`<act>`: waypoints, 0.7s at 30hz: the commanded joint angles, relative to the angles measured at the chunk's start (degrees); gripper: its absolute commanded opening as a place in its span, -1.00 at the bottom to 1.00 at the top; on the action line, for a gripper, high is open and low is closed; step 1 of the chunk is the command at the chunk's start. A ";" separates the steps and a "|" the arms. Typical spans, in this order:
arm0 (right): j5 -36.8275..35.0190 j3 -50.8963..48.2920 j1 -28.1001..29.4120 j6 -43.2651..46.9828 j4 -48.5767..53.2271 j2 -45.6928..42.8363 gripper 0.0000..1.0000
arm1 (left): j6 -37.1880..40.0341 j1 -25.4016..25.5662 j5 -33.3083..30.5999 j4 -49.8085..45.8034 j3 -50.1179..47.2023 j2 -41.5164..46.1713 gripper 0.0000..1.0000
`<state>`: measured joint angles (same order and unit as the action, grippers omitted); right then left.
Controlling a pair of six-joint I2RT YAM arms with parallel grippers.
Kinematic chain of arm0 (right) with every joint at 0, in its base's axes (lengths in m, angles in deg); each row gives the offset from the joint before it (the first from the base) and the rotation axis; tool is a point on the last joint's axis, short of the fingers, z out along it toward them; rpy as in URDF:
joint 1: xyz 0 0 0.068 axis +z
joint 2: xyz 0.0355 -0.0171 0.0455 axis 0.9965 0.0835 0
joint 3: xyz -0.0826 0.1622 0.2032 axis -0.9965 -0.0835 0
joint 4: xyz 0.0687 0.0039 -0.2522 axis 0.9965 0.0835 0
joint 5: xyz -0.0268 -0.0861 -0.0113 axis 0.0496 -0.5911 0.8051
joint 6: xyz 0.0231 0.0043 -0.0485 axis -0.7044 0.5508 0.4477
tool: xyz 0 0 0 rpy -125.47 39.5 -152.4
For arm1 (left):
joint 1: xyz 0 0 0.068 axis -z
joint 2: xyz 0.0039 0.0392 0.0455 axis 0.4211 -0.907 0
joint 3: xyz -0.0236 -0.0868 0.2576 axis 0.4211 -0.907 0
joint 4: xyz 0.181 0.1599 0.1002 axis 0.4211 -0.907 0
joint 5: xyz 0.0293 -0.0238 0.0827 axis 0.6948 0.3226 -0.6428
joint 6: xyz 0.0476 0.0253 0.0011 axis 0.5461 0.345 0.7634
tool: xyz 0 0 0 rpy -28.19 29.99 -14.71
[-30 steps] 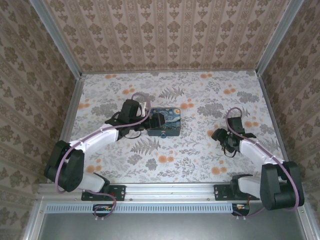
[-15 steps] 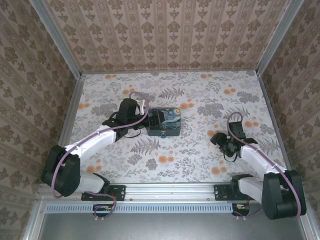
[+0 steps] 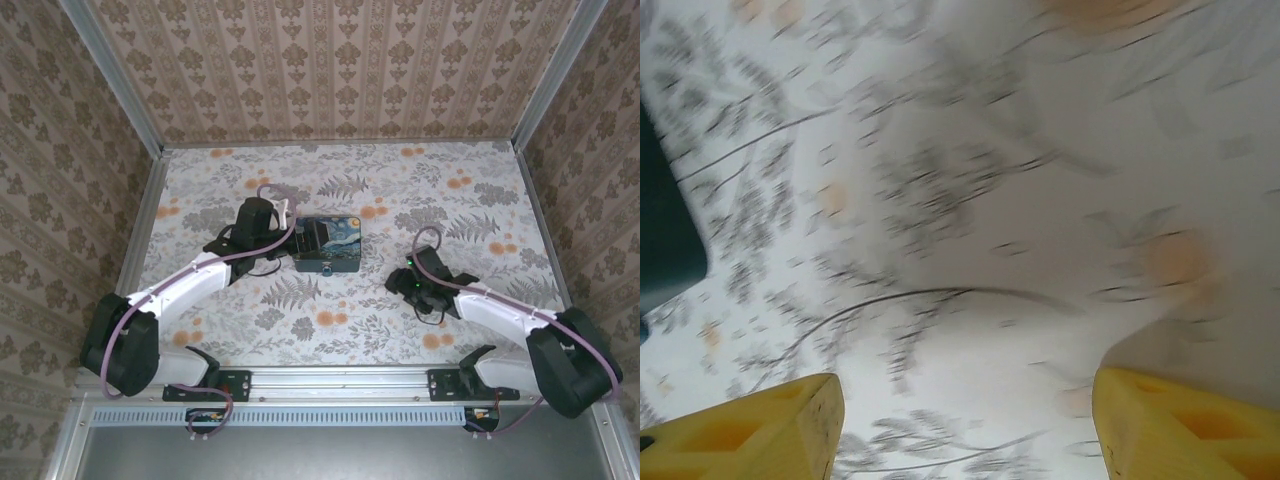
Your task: Unlock the padlock with the key
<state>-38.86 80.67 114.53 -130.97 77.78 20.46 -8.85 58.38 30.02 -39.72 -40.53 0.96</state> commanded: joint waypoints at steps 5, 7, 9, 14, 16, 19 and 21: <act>-5.04 4.25 6.10 -3.45 1.34 0.08 0.37 | -0.38 0.50 -0.73 0.74 -0.47 1.14 1.00; -7.34 4.80 6.09 -1.67 5.17 -1.44 0.36 | -0.32 0.51 -0.81 0.51 -0.33 1.21 1.00; -9.62 5.25 6.01 0.48 9.76 -3.22 0.37 | -0.29 0.47 -0.76 0.56 -0.32 1.31 1.00; -14.55 3.48 5.88 0.30 17.68 -9.25 0.37 | -0.30 0.51 -0.51 1.07 -0.10 1.04 1.00; -15.47 2.64 5.83 -1.32 19.58 -11.25 0.35 | -0.38 0.54 -0.31 1.45 -0.04 0.73 1.00; -16.56 2.48 5.66 -3.79 24.50 -13.85 0.32 | -0.30 0.54 0.29 1.93 0.14 -0.05 1.00; -16.51 2.37 5.50 -5.66 26.35 -15.03 0.31 | -0.51 0.54 0.66 2.52 -0.02 -0.67 1.00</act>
<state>-52.46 83.99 120.34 -133.03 96.73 7.04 -8.85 58.38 29.88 -39.33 -40.60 0.87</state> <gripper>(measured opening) 0.656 0.999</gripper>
